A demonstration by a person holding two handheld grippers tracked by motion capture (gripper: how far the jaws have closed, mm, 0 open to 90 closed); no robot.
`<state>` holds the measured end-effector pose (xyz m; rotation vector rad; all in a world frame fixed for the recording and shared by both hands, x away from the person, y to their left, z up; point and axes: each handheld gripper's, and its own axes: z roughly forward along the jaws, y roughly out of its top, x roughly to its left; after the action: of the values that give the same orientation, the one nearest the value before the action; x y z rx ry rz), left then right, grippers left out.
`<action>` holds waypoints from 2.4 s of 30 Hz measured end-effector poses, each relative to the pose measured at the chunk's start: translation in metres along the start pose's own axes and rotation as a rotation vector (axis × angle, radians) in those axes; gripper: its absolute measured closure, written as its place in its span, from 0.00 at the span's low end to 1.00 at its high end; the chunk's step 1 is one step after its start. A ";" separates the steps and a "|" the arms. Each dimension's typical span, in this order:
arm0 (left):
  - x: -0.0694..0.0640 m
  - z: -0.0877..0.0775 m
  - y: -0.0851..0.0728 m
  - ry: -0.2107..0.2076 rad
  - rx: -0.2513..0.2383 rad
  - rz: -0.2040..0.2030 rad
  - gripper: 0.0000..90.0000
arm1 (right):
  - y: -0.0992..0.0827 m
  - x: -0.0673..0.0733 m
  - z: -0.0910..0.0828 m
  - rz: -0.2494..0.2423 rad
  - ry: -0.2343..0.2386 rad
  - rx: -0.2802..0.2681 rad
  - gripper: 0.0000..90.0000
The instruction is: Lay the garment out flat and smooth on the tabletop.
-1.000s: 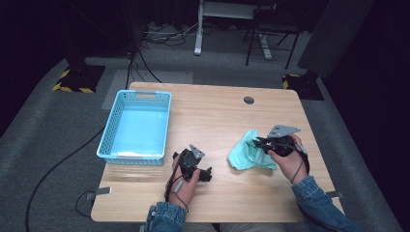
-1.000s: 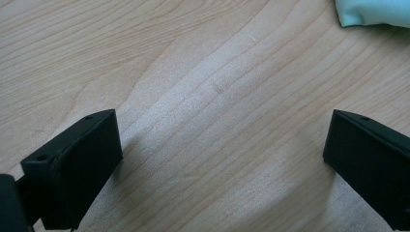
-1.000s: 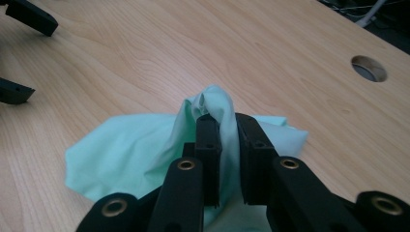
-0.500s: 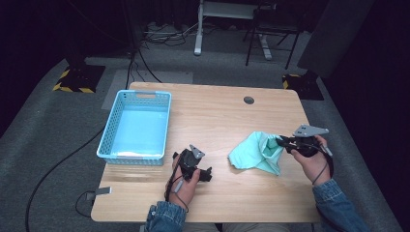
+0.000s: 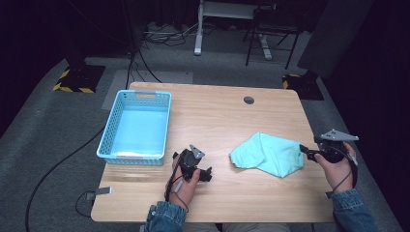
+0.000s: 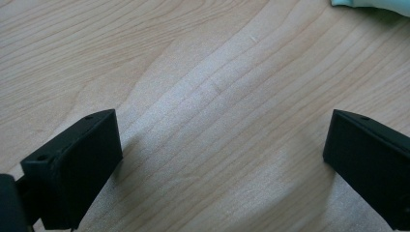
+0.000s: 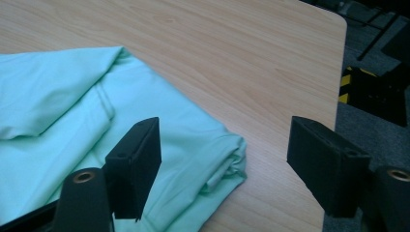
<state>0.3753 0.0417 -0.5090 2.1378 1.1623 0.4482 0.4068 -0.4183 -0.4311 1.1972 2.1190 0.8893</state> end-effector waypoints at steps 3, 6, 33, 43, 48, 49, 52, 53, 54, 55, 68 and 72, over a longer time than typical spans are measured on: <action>0.000 0.000 0.000 0.000 0.000 0.000 0.00 | -0.002 0.004 -0.001 -0.011 0.010 -0.003 0.30; 0.000 0.000 0.000 0.000 0.000 0.000 0.00 | -0.006 0.009 0.001 -0.012 0.032 -0.008 0.29; -0.001 0.000 0.000 0.004 0.001 -0.002 0.00 | -0.021 0.055 0.071 -0.156 0.381 0.066 0.25; -0.001 0.000 0.000 0.004 0.001 -0.004 0.00 | -0.016 0.066 0.060 -0.170 0.392 0.030 0.19; -0.001 0.000 0.000 0.004 0.001 -0.003 0.00 | -0.023 0.046 0.047 -0.119 0.319 0.021 0.16; -0.001 0.000 0.000 0.004 0.000 -0.003 0.00 | -0.025 0.042 0.045 -0.107 0.306 0.026 0.16; -0.001 0.000 0.000 0.004 0.000 -0.004 0.00 | -0.035 0.030 0.040 -0.084 0.265 0.043 0.15; -0.001 0.000 0.000 0.005 0.000 -0.003 0.00 | -0.038 0.027 0.038 -0.078 0.254 0.046 0.15; -0.001 0.000 0.000 0.006 0.001 -0.004 0.00 | -0.040 0.025 0.037 -0.072 0.247 0.050 0.15; -0.001 0.000 0.000 0.007 0.001 -0.005 0.00 | -0.044 0.022 0.036 -0.063 0.240 0.054 0.15; -0.001 0.000 0.000 0.013 0.003 -0.008 0.00 | -0.075 0.009 0.022 0.019 0.172 0.096 0.08; -0.002 -0.001 0.001 0.030 0.013 -0.032 0.00 | -0.078 0.010 0.020 0.028 0.161 0.095 0.07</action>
<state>0.3746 0.0396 -0.5075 2.1266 1.2174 0.4606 0.3759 -0.4337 -0.5045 1.2417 2.3006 0.9346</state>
